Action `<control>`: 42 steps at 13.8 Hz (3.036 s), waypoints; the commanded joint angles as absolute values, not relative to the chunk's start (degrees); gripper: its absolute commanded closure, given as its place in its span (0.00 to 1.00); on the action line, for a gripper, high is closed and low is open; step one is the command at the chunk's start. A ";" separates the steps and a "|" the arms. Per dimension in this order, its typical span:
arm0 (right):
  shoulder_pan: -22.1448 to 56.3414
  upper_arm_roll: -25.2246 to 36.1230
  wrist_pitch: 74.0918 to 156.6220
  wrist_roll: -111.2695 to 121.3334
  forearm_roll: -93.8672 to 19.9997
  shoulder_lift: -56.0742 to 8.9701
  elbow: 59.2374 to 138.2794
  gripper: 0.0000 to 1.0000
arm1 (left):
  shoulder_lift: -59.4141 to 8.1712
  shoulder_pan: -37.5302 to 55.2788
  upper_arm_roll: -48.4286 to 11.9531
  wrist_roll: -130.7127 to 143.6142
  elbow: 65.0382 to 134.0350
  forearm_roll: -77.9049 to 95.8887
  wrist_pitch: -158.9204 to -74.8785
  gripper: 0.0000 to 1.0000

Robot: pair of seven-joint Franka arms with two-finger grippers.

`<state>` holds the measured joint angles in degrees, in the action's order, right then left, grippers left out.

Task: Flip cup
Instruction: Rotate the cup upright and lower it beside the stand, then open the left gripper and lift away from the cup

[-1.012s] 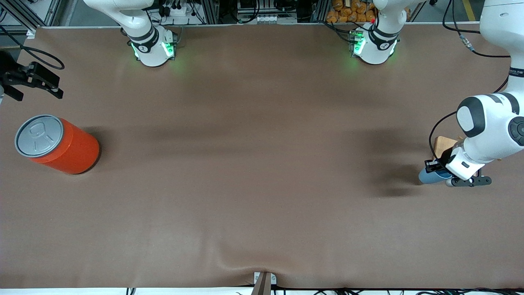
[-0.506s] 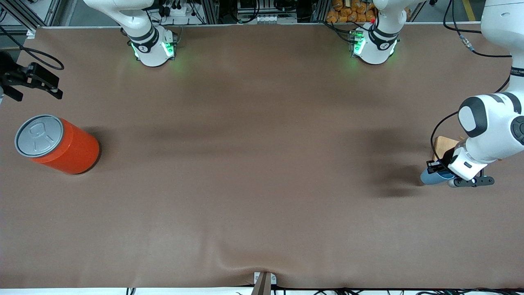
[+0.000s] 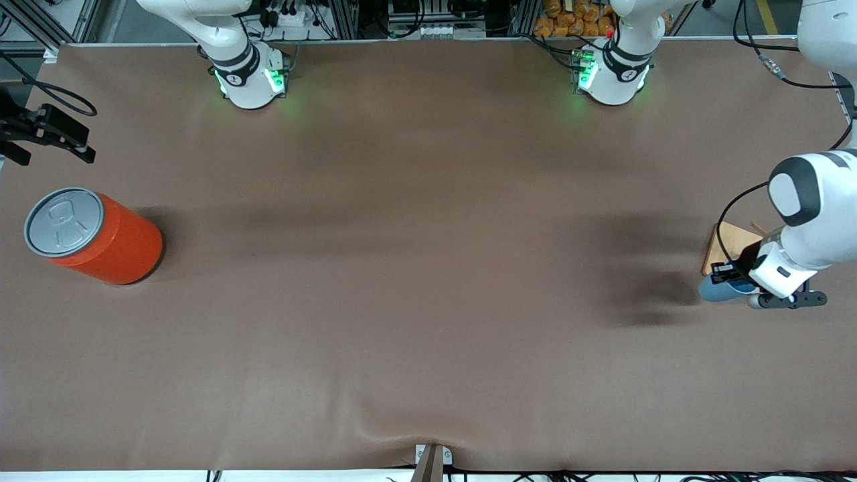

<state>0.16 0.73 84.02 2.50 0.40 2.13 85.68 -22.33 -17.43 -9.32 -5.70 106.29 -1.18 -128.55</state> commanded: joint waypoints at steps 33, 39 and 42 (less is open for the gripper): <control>-0.44 0.18 83.23 2.81 0.79 1.58 84.90 0.00 | -15.67 -13.45 -16.25 3.86 88.51 -2.20 -103.54 0.00; -0.53 0.18 83.23 2.81 0.79 1.58 84.90 0.00 | -9.75 -13.36 -18.89 3.43 81.06 -2.20 -91.44 0.00; -0.44 0.18 83.23 2.81 0.79 1.58 84.90 0.00 | -7.48 -13.53 -19.34 4.22 80.77 -2.29 -86.66 0.00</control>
<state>-0.21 0.52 83.87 2.51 0.39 1.92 85.71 -8.22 -13.26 -18.68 2.97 81.78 -1.15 -88.78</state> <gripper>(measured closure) 0.000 0.000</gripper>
